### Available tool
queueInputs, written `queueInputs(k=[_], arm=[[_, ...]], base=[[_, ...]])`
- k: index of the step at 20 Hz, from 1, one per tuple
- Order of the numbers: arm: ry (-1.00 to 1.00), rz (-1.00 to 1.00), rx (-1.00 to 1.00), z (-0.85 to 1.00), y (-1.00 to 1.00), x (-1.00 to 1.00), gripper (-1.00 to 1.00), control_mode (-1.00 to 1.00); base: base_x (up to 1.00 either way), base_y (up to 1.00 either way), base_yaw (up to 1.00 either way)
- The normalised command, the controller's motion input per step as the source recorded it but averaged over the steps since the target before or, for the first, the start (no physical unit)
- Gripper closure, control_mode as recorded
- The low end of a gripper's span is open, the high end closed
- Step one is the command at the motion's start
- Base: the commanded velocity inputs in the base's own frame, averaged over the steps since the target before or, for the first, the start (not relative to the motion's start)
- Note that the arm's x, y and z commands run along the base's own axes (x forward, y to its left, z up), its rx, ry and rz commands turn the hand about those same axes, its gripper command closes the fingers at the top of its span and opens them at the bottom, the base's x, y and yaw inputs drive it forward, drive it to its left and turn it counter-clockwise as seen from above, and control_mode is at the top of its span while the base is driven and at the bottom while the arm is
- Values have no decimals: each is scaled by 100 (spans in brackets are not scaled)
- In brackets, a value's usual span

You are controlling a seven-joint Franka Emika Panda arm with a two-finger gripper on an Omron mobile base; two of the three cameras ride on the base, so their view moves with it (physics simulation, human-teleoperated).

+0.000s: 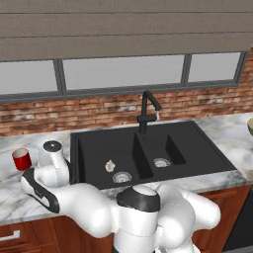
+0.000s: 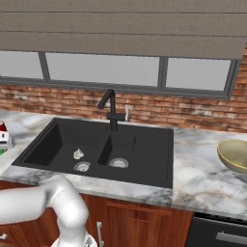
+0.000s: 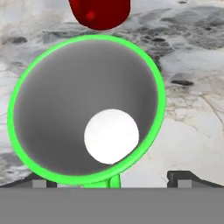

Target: Clear the mugs and bowl far away from the sink.

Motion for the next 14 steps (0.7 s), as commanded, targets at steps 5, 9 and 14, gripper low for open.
queueInputs(k=[5, 9, 14], arm=[[0, 0, 0, -16, 21, 6, 100, -100], [0, 0, 0, -3, 2, 0, 100, -100], [0, 0, 2, -8, 0, -1, 100, -100]], base=[[0, 0, 0], [0, 0, 0], [0, 0, 0]])
